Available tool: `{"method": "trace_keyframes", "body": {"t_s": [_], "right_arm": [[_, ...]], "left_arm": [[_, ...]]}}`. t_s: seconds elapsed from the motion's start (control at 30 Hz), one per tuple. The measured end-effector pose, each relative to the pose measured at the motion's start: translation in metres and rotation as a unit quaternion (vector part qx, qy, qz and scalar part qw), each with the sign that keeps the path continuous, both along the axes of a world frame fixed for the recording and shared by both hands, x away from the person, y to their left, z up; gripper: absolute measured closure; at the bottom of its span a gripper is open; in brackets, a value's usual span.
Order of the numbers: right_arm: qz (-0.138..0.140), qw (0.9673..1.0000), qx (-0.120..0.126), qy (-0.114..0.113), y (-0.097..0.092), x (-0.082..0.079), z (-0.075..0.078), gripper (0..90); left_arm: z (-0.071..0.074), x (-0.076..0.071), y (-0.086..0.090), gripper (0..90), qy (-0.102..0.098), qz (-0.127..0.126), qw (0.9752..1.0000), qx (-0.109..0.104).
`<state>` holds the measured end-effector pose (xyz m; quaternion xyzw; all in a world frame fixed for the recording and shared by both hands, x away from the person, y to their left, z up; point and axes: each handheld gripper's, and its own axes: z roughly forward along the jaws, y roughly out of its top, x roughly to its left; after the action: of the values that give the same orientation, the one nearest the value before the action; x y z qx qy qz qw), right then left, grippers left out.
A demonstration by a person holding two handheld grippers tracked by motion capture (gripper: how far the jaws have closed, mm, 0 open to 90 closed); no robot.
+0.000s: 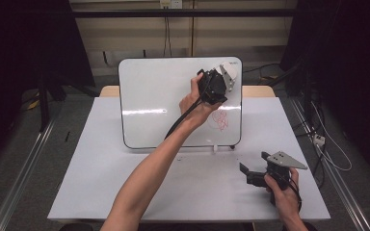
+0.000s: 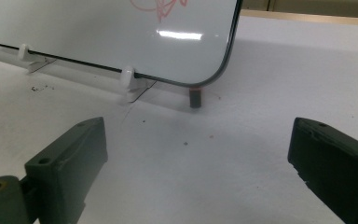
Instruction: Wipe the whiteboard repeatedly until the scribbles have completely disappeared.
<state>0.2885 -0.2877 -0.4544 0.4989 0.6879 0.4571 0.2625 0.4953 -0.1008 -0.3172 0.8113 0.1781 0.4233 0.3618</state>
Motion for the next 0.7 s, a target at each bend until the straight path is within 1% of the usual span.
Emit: {"method": "trace_keyframes", "body": {"t_s": [0.07, 0.2, 0.27, 0.37, 0.4, 0.43, 0.47, 0.63, 0.7], "right_arm": [[0.002, 1.0000, -0.002, 0.000, 0.000, 0.000, 0.000, 4.6], [-0.001, 1.0000, -0.001, 0.000, -0.001, -0.001, 0.000, 4.6], [-0.001, 1.0000, -0.002, 0.000, -0.001, 0.000, 0.000, 4.6], [-0.001, 1.0000, 0.000, 0.002, 0.000, 0.000, 0.000, 4.6], [-0.002, 1.0000, 0.000, 0.002, 0.000, 0.000, 0.000, 4.6], [0.000, 1.0000, -0.001, 0.001, 0.000, 0.000, 0.000, 4.6], [0.001, 1.0000, -0.001, 0.002, 0.000, 0.000, 0.000, 4.6], [-0.001, 1.0000, -0.002, 0.000, 0.000, -0.001, 0.000, 4.6], [-0.001, 1.0000, -0.002, 0.000, 0.001, 0.000, 0.000, 4.6]], "left_arm": [[0.003, 0.001, 0.000, 31.2, 0.000, 0.000, 1.0000, 0.002], [0.007, 0.005, 0.000, 31.1, 0.002, 0.006, 1.0000, -0.006], [0.007, 0.005, -0.001, 31.1, -0.001, 0.006, 1.0000, -0.004], [0.004, 0.000, -0.006, 31.1, -0.015, 0.016, 0.9997, 0.007], [0.003, -0.001, -0.006, 31.1, -0.012, 0.018, 0.9997, 0.008], [0.002, -0.001, -0.007, 31.2, -0.011, 0.016, 0.9997, 0.011], [0.001, -0.001, -0.007, 31.2, -0.013, 0.011, 0.9996, 0.021], [-0.008, -0.006, -0.006, 31.2, -0.013, -0.005, 0.9994, 0.032], [-0.011, -0.008, -0.005, 31.3, -0.012, -0.006, 0.9994, 0.033]]}}
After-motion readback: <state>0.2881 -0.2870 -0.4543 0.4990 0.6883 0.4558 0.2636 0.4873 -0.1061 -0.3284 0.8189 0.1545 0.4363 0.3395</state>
